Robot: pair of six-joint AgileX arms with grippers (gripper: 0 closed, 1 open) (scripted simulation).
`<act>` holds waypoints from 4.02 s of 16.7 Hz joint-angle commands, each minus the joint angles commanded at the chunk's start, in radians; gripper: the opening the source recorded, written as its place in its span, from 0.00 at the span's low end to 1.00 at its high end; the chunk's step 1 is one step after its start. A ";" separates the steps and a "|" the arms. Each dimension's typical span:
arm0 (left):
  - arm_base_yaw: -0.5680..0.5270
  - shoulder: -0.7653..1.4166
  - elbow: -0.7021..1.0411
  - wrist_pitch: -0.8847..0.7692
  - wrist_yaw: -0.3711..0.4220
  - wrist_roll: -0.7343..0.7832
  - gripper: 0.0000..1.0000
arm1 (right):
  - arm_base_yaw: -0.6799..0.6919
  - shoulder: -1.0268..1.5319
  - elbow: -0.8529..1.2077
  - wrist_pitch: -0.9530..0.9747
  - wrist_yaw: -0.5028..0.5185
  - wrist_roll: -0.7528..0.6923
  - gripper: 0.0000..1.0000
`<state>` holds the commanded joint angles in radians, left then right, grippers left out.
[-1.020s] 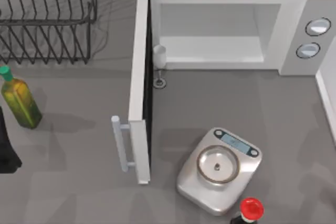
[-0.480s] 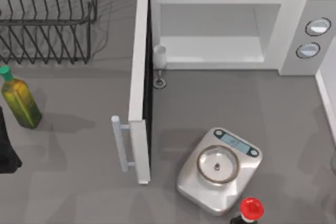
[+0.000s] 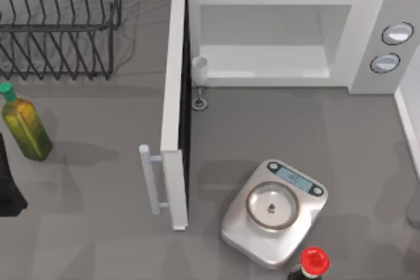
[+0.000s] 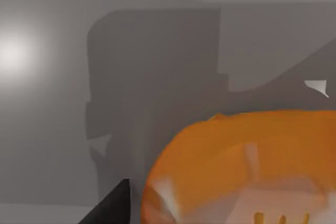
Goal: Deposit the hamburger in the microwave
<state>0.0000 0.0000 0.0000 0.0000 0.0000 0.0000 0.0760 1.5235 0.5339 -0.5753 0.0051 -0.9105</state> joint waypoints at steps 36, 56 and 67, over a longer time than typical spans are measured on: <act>0.000 0.000 0.000 0.000 0.000 0.000 1.00 | -0.007 -0.236 0.337 -0.575 -0.015 0.006 0.00; 0.000 0.000 0.000 0.000 0.000 0.000 1.00 | 0.260 0.325 0.546 0.300 0.281 0.562 0.00; 0.000 0.000 0.000 0.000 0.000 0.000 1.00 | 0.484 0.712 0.658 1.166 0.543 1.117 0.00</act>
<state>0.0000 0.0000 0.0000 0.0000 0.0000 0.0000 0.5600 2.2355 1.1922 0.5904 0.5486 0.2063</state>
